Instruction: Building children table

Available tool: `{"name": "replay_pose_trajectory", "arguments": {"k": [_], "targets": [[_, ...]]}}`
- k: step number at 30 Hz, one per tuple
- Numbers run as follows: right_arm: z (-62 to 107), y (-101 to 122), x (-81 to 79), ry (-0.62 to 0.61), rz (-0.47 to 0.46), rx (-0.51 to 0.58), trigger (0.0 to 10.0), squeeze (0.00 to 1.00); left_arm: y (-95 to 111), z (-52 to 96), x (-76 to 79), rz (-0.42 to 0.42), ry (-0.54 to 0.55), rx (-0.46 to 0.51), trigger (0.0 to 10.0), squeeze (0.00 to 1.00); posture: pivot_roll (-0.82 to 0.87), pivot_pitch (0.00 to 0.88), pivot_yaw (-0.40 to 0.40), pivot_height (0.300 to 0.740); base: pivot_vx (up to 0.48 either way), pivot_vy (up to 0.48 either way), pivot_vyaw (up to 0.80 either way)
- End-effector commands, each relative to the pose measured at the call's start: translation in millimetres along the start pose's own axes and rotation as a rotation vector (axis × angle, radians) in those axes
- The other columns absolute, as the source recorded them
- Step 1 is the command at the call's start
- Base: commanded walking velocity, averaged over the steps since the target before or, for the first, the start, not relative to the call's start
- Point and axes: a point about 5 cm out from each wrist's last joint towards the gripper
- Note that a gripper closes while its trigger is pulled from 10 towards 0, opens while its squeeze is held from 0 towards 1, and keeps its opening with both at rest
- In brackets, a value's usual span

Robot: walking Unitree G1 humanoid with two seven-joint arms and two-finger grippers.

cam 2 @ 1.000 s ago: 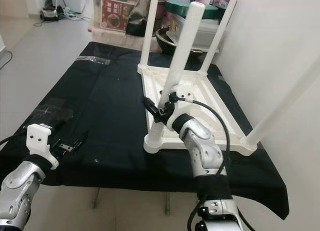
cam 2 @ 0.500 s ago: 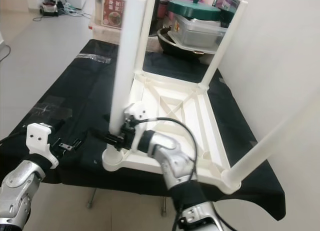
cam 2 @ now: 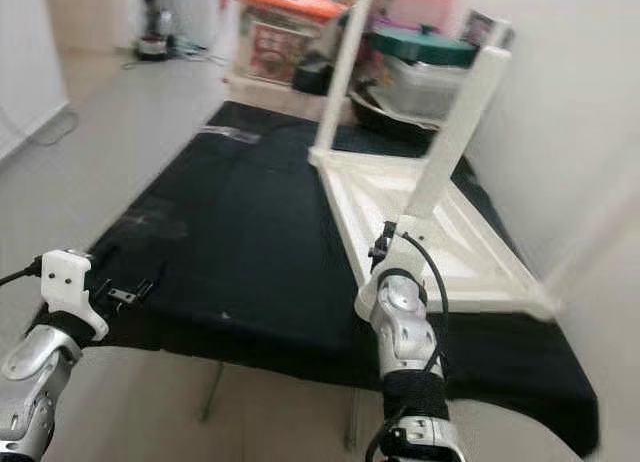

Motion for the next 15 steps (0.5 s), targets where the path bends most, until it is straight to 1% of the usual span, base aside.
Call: {"name": "replay_pose_trajectory", "arguments": {"k": [1,2,3,7,8,9,10,11,12,13,14,15], "targets": [[2.1,-29,-5.2,0.038,0.078,-0.165,1.6,0.00,-2,-0.3,4.1,0.010,-0.012,0.003,10.0,0.00,0.13,0.000,-0.186,0.740,0.000,0.000,0.00],[1.5,-29,-15.0,0.095,0.052,-0.166,1.6,0.00,-2,-0.4,4.0,0.009,-0.012,0.002,10.0,0.00,0.13,0.000,-0.187,0.740,0.000,0.000,0.00],[3.3,-25,-27.2,0.174,0.049,-0.146,10.0,0.00,-2,-0.4,3.9,0.009,-0.012,0.002,10.0,0.00,0.13,0.000,-0.187,0.740,0.000,0.000,0.00],[3.3,-25,-27.2,0.174,0.049,-0.146,10.0,0.00,-2,-0.4,3.9,0.009,-0.012,0.002,10.0,0.00,0.13,0.000,-0.187,0.740,0.000,0.000,0.00],[6.3,-18,-36.0,0.231,0.025,-0.099,10.0,0.64,-2,-0.5,3.9,0.009,-0.011,0.002,10.0,0.00,0.13,0.000,-0.191,0.740,0.000,0.000,0.00],[6.3,-18,-36.0,0.231,0.025,-0.099,10.0,0.64,-2,-0.5,3.9,0.009,-0.011,0.002,10.0,0.00,0.13,0.000,-0.191,0.740,0.000,0.000,0.00],[9.1,-7,-46.3,0.331,-0.004,-0.054,10.0,1.00,-2,-0.4,4.1,0.009,-0.008,0.003,10.0,0.00,0.13,0.000,-0.196,0.740,0.000,0.000,0.00],[9.1,-7,-46.3,0.331,-0.004,-0.054,10.0,1.00,-2,-0.4,4.1,0.009,-0.008,0.003,10.0,0.00,0.13,0.000,-0.196,0.740,0.000,0.000,0.00],[13.2,6,-53.7,0.430,-0.036,-0.006,10.0,0.74,-2,-0.3,4.2,0.010,-0.006,0.004,10.0,0.00,0.13,0.000,-0.196,0.740,0.000,0.000,0.00],[18.5,26,-58.8,0.577,-0.060,0.078,10.0,0.00,-2,-0.4,4.5,0.011,-0.007,0.005,10.0,0.00,0.13,0.000,-0.190,0.740,0.000,0.000,0.00],[27.0,44,-63.6,0.751,-0.085,0.154,10.0,0.00,-2,-0.7,4.8,0.013,-0.009,0.005,10.0,0.00,0.13,0.000,-0.190,0.740,0.000,0.000,0.00],[33.4,55,-65.4,0.859,-0.094,0.204,10.0,0.00,-2,-1.0,5.0,0.014,-0.011,0.006,10.0,0.00,0.13,0.000,-0.190,0.740,0.000,0.000,0.00]]}}
Point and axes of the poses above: a point about 5 cm out from each wrist's last joint towards the gripper, its own z axis pointing back from the gripper into the wrist, its own y axis along the axis of the wrist's last joint, x = y × z
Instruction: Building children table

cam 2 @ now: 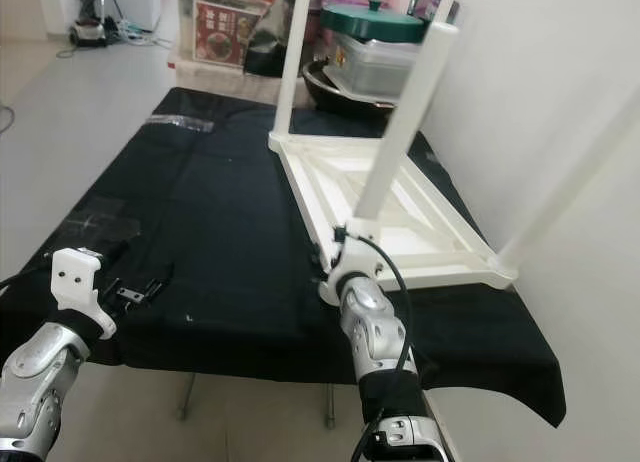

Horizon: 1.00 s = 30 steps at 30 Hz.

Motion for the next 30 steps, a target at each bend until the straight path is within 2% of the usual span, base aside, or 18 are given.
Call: {"name": "replay_pose_trajectory", "arguments": {"k": [1,2,4,5,8,9,10,13,19,20,24,25,26,28,29,30], "targets": [[3.3,38,-28.1,0.303,0.007,0.165,10.0,0.00,-2,-0.8,4.3,0.015,-0.009,0.003,10.0,0.00,0.13,0.000,-0.190,0.740,0.000,0.000,0.00],[5.3,44,-33.2,0.393,0.016,0.188,10.0,0.00,-2,-1.1,4.4,0.015,-0.011,0.003,10.0,0.00,0.13,0.000,-0.190,0.740,0.000,0.000,0.00],[5.8,46,-35.7,0.436,0.021,0.194,10.0,0.00,-2,-1.2,4.4,0.016,-0.012,0.004,10.0,0.00,0.13,0.000,-0.190,0.740,0.000,0.000,0.00],[5.4,45,-41.6,0.500,0.049,0.185,10.0,0.00,-2,-1.6,4.6,0.015,-0.013,0.004,10.0,0.00,0.13,0.000,-0.196,0.740,0.000,0.000,0.00],[5.4,45,-41.6,0.500,0.049,0.185,10.0,0.00,-2,-1.6,4.6,0.015,-0.013,0.004,10.0,0.00,0.13,0.000,-0.196,0.740,0.000,0.000,0.00],[1.6,34,-53.6,0.600,0.088,0.144,10.0,0.00,-2,-2.1,5.0,0.016,-0.010,0.005,10.0,0.00,0.15,0.000,-0.207,0.740,0.000,0.000,0.00],[-11.2,12,-69.3,0.683,0.139,0.064,10.0,0.00,-2,-3.2,6.3,0.017,-0.007,0.005,10.0,0.00,0.17,0.000,-0.220,0.740,0.000,0.000,0.00],[-20.1,5,-75.3,0.690,0.160,0.037,10.0,0.00,-2,-3.4,6.7,0.013,-0.006,0.003,10.0,0.00,0.18,0.000,-0.223,0.740,0.000,0.000,0.00],[-27.8,6,-79.2,0.694,0.175,0.032,10.0,0.00,-3,-3.0,6.8,0.010,-0.006,0.001,10.0,0.00,0.19,0.000,-0.230,0.740,0.000,0.000,0.00],[-30.2,10,-79.7,0.709,0.183,0.039,0.0,0.00,-3,-2.5,6.8,0.011,-0.004,0.002,10.0,0.00,0.18,0.000,-0.229,0.740,0.000,0.000,0.00],[-35.4,11,-71.8,0.623,0.245,0.026,0.0,0.00,-3,-1.8,7.3,0.016,-0.004,0.004,10.0,0.00,0.18,0.000,-0.233,0.740,0.000,0.000,0.00],[-39.6,11,-63.3,0.495,0.256,0.011,0.0,0.00,-3,-1.5,7.6,0.017,-0.004,0.006,10.0,0.00,0.18,0.000,-0.234,0.740,0.000,0.000,0.00],[-44.7,10,-43.5,0.228,0.209,-0.018,0.0,0.00,-3,-1.2,7.8,0.019,-0.004,0.007,10.0,0.00,0.17,0.000,-0.233,0.740,0.000,0.000,0.00],[-44.7,10,-43.5,0.228,0.209,-0.018,0.0,0.00,-3,-1.2,7.8,0.019,-0.004,0.007,10.0,0.00,0.17,0.000,-0.233,0.740,0.000,0.000,0.00],[-43.2,5,-15.6,-0.070,0.156,-0.052,0.0,0.00,-3,-0.8,7.8,0.021,-0.003,0.008,10.0,0.00,0.17,0.000,-0.228,0.740,0.000,0.000,0.00],[-43.2,5,-15.6,-0.070,0.156,-0.052,0.0,0.00,-3,-0.8,7.8,0.021,-0.003,0.008,10.0,0.00,0.17,0.000,-0.228,0.740,0.000,0.000,0.00]]}}
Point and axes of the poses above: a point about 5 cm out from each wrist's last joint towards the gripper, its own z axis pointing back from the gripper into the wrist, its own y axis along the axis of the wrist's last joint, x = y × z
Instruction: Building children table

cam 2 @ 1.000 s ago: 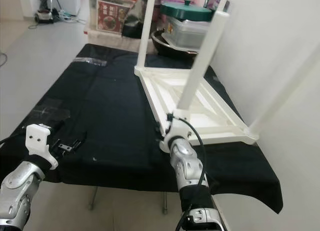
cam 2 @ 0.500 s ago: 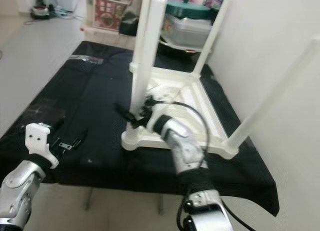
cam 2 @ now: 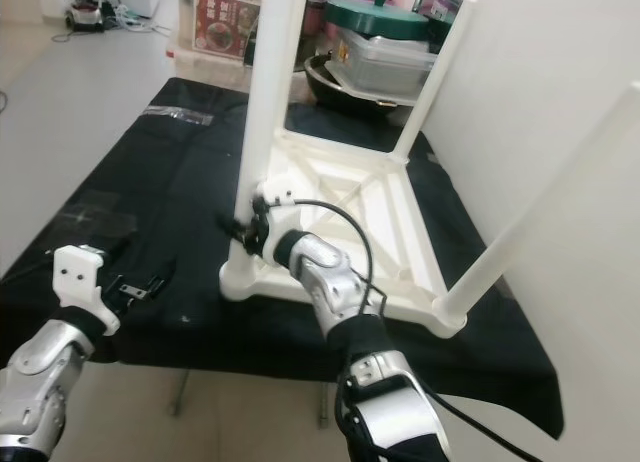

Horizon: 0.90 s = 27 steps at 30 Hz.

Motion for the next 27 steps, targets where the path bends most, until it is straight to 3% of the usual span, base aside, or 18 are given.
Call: {"name": "replay_pose_trajectory", "arguments": {"k": [1,2,4,6,7,8,9,13,14,18,19,21,22,23,24,25,26,27], "targets": [[39.1,-40,74.2,-0.640,-0.049,-0.189,0.0,0.00,-3,2.3,3.2,0.013,-0.008,0.000,10.0,0.00,0.15,0.000,-0.213,0.740,0.000,0.000,0.00],[39.1,-40,74.2,-0.640,-0.049,-0.189,0.0,0.00,-3,2.3,3.2,0.013,-0.008,0.000,10.0,0.00,0.15,0.000,-0.213,0.740,0.000,0.000,0.00],[63.7,-52,85.8,-0.810,-0.032,-0.196,0.0,0.00,-3,2.8,2.5,0.012,-0.012,-0.001,10.0,0.00,0.14,0.000,-0.203,0.740,0.000,0.000,0.00],[70.1,-53,85.3,-0.830,-0.031,-0.191,0.0,0.00,-2,2.8,2.1,0.011,-0.015,-0.002,10.0,0.00,0.14,0.000,-0.200,0.740,0.000,0.000,0.00],[72.1,-51,82.5,-0.808,-0.018,-0.182,1.9,0.00,-2,2.8,1.3,0.010,-0.016,-0.003,10.0,0.00,0.12,0.000,-0.186,0.740,0.000,0.000,0.00],[72.1,-51,82.5,-0.808,-0.018,-0.182,1.9,0.00,-2,2.8,1.3,0.010,-0.016,-0.003,10.0,0.00,0.12,0.000,-0.186,0.740,0.000,0.000,0.00],[68.7,-48,76.6,-0.725,-0.019,-0.182,10.0,0.00,-2,2.3,0.5,0.009,-0.018,-0.003,10.0,0.00,0.12,0.000,-0.189,0.740,0.000,0.000,0.00],[60.0,-46,69.6,-0.618,0.005,-0.187,10.0,0.00,-2,1.7,0.1,0.008,-0.018,-0.004,10.0,0.00,0.13,0.000,-0.189,0.740,0.000,0.000,0.00],[60.2,-38,72.1,-0.633,-0.007,-0.113,10.0,1.00,-2,1.5,0.4,0.006,-0.017,-0.004,10.0,0.00,0.14,0.000,-0.199,0.740,0.000,0.000,0.00],[57.5,-22,73.9,-0.634,-0.046,-0.011,10.0,1.00,-2,1.4,0.6,0.004,-0.014,-0.005,10.0,0.00,0.14,0.000,-0.203,0.740,0.000,0.000,0.00],[49.8,-4,72.6,-0.544,-0.077,0.058,10.0,0.22,-2,1.7,0.5,0.003,-0.011,-0.005,10.0,0.00,0.14,0.000,-0.204,0.740,0.000,0.000,0.00],[49.8,-4,72.6,-0.544,-0.077,0.058,10.0,0.22,-2,1.7,0.5,0.003,-0.011,-0.005,10.0,0.00,0.14,0.000,-0.204,0.740,0.000,0.000,0.00],[43.8,9,70.1,-0.455,-0.094,0.099,10.0,0.00,-2,1.9,0.3,0.003,-0.008,-0.005,10.0,0.00,0.14,0.000,-0.204,0.740,0.000,0.000,0.00],[43.8,9,70.1,-0.455,-0.094,0.099,10.0,0.00,-2,1.9,0.3,0.003,-0.008,-0.005,10.0,0.00,0.14,0.000,-0.204,0.740,0.000,0.000,0.00],[39.3,24,65.0,-0.308,-0.102,0.156,10.0,0.00,-2,1.9,0.1,0.004,-0.007,-0.004,10.0,0.00,0.14,0.000,-0.197,0.740,0.000,0.000,0.00],[39.3,24,65.0,-0.308,-0.102,0.156,10.0,0.00,-2,1.9,0.1,0.004,-0.007,-0.004,10.0,0.00,0.14,0.000,-0.197,0.740,0.000,0.000,0.00],[37.5,35,60.3,-0.168,-0.094,0.214,10.0,0.00,-2,1.6,-0.3,0.006,-0.006,-0.004,10.0,0.00,0.13,0.000,-0.187,0.740,0.000,0.000,0.00],[37.5,35,60.3,-0.168,-0.094,0.214,10.0,0.00,-2,1.6,-0.3,0.006,-0.006,-0.004,10.0,0.00,0.13,0.000,-0.187,0.740,0.000,0.000,0.00]]}}
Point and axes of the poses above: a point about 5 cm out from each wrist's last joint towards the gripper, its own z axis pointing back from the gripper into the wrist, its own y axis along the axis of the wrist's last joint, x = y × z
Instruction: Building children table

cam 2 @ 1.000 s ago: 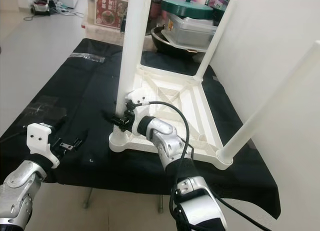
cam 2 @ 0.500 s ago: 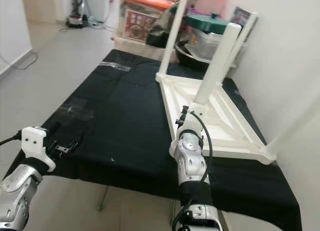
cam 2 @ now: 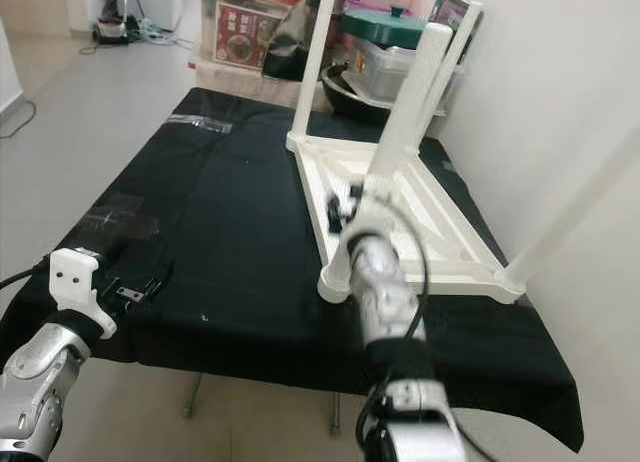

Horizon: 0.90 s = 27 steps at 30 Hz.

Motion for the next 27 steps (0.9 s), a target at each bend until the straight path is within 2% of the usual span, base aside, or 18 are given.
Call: {"name": "replay_pose_trajectory", "arguments": {"k": [1,3,4,5,7,8,9,10,11,12,13,14,16,17,20,23,25,27], "targets": [[-0.2,-1,-3.9,0.049,-0.015,0.005,10.0,0.00,-3,-0.8,3.7,0.003,-0.011,-0.008,10.0,0.00,0.13,0.000,-0.187,0.740,0.000,0.000,0.00],[-0.8,-1,-4.4,0.191,-0.006,0.008,10.0,0.00,-3,-2.0,3.8,0.006,-0.015,-0.007,10.0,0.00,0.13,0.000,-0.187,0.740,0.000,0.000,0.00],[-0.6,-9,-8.4,0.356,0.019,-0.025,10.0,0.00,-3,-2.8,3.6,0.005,-0.020,-0.008,10.0,0.00,0.13,0.000,-0.187,0.740,0.000,0.000,0.00],[-0.6,-9,-8.4,0.356,0.019,-0.025,10.0,0.00,-3,-2.8,3.6,0.005,-0.020,-0.008,10.0,0.00,0.13,0.000,-0.187,0.740,0.000,0.000,0.00],[7.4,-31,-27.3,0.631,0.067,-0.114,10.0,0.00,-3,-2.4,3.2,0.002,-0.018,-0.010,10.0,0.00,0.16,0.000,-0.209,0.740,0.000,0.000,0.00],[7.4,-31,-27.3,0.631,0.067,-0.114,10.0,0.00,-3,-2.4,3.2,0.002,-0.018,-0.010,10.0,0.00,0.16,0.000,-0.209,0.740,0.000,0.000,0.00],[12.8,-41,-39.7,0.733,0.086,-0.140,8.6,0.00,-3,-1.5,2.9,0.001,-0.014,-0.011,10.0,0.00,0.17,0.000,-0.214,0.740,0.000,0.000,0.00],[16.0,-47,-48.3,0.783,0.098,-0.151,4.4,0.00,-3,-0.9,2.7,0.000,-0.011,-0.011,10.0,0.00,0.17,0.000,-0.214,0.740,0.000,0.000,0.00],[16.0,-47,-48.3,0.783,0.098,-0.151,4.4,0.00,-3,-0.9,2.7,0.000,-0.011,-0.011,10.0,0.00,0.17,0.000,-0.214,0.740,0.000,0.000,0.00],[17.2,-54,-54.1,0.799,0.134,-0.164,1.1,0.00,-3,-0.6,2.7,-0.001,-0.009,-0.011,10.0,0.00,0.17,0.000,-0.214,0.740,0.000,0.000,0.00],[13.3,-61,-55.5,0.726,0.181,-0.182,0.0,0.00,-3,-0.3,2.5,-0.002,-0.009,-0.012,10.0,0.00,0.18,0.000,-0.211,0.740,0.000,0.000,0.00],[13.3,-61,-55.5,0.726,0.181,-0.182,0.0,0.00,-3,-0.3,2.5,-0.002,-0.009,-0.012,10.0,0.00,0.18,0.000,-0.211,0.740,0.000,0.000,0.00],[0.0,-75,-43.3,0.439,0.256,-0.267,0.0,0.00,-3,0.3,2.1,-0.004,-0.011,-0.014,10.0,0.00,0.17,0.000,-0.206,0.740,0.000,0.000,0.00],[0.0,-75,-43.3,0.439,0.256,-0.267,0.0,0.00,-3,0.3,2.1,-0.004,-0.011,-0.014,10.0,0.00,0.17,0.000,-0.206,0.740,0.000,0.000,0.00],[-4.4,-85,-5.1,-0.037,0.236,-0.369,0.0,0.00,-3,0.5,2.0,-0.005,-0.012,-0.015,10.0,0.00,0.17,0.000,-0.203,0.740,0.000,0.000,0.00],[-1.6,-87,5.5,-0.139,0.212,-0.388,0.0,0.00,-3,0.5,2.0,-0.005,-0.012,-0.014,10.0,0.00,0.17,0.000,-0.203,0.740,0.000,0.000,0.00],[10.0,-92,23.1,-0.330,0.207,-0.410,0.0,0.00,-2,0.5,1.9,-0.004,-0.012,-0.013,10.0,0.00,0.16,0.000,-0.194,0.740,0.000,0.000,0.00],[15.5,-90,21.2,-0.353,0.242,-0.387,0.0,0.00,-2,0.5,1.7,-0.004,-0.013,-0.013,10.0,0.00,0.15,0.000,-0.190,0.740,0.000,0.000,0.00]]}}
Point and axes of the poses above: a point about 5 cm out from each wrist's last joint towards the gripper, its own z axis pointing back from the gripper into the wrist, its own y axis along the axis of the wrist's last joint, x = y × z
